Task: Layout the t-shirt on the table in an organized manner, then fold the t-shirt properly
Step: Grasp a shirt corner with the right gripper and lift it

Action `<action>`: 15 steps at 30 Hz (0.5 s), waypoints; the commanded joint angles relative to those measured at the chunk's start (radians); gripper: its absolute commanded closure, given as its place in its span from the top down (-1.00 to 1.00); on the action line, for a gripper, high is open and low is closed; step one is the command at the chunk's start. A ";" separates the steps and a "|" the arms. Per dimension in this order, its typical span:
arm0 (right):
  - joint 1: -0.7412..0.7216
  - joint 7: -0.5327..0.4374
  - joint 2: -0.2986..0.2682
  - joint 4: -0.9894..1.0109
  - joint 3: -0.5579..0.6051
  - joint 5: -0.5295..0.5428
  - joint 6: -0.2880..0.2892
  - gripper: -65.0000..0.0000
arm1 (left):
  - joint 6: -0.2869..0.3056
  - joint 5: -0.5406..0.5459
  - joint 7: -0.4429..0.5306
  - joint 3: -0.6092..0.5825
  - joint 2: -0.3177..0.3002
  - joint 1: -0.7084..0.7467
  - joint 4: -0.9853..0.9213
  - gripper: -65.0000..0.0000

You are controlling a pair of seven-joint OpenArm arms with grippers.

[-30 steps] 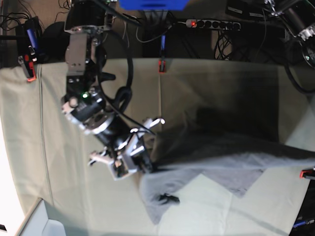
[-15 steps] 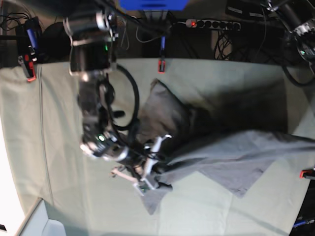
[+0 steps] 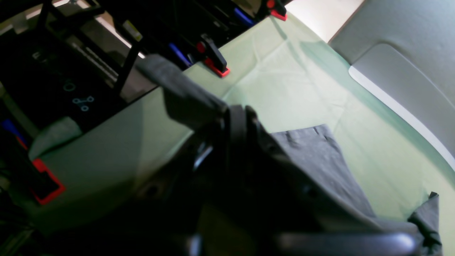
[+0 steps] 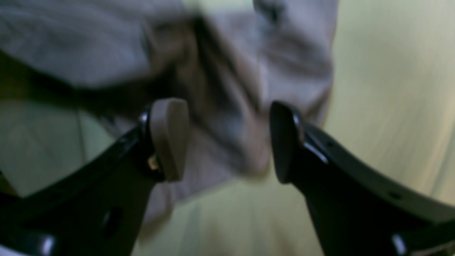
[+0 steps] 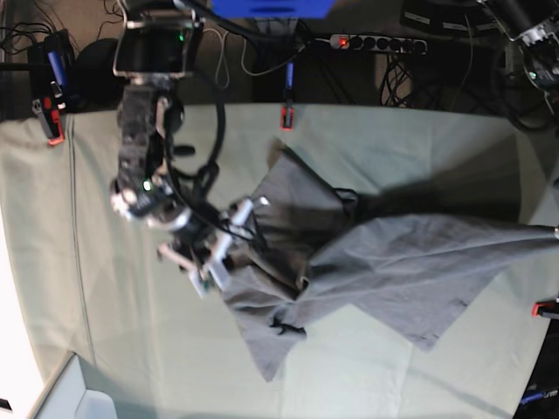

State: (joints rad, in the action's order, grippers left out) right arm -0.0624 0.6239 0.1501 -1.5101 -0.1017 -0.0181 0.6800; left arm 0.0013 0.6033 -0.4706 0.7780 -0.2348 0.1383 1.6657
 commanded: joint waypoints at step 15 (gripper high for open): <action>0.158 -0.028 0.007 0.170 -0.040 0.019 0.018 0.14 | 0.004 0.007 0.026 0.004 0.027 0.007 0.018 -0.99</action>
State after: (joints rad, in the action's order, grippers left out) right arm 0.0944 0.5735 0.1493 -1.3350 -0.1493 0.0044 0.6765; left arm 0.0006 0.6041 -0.4713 0.7769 -0.1909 0.1520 1.6657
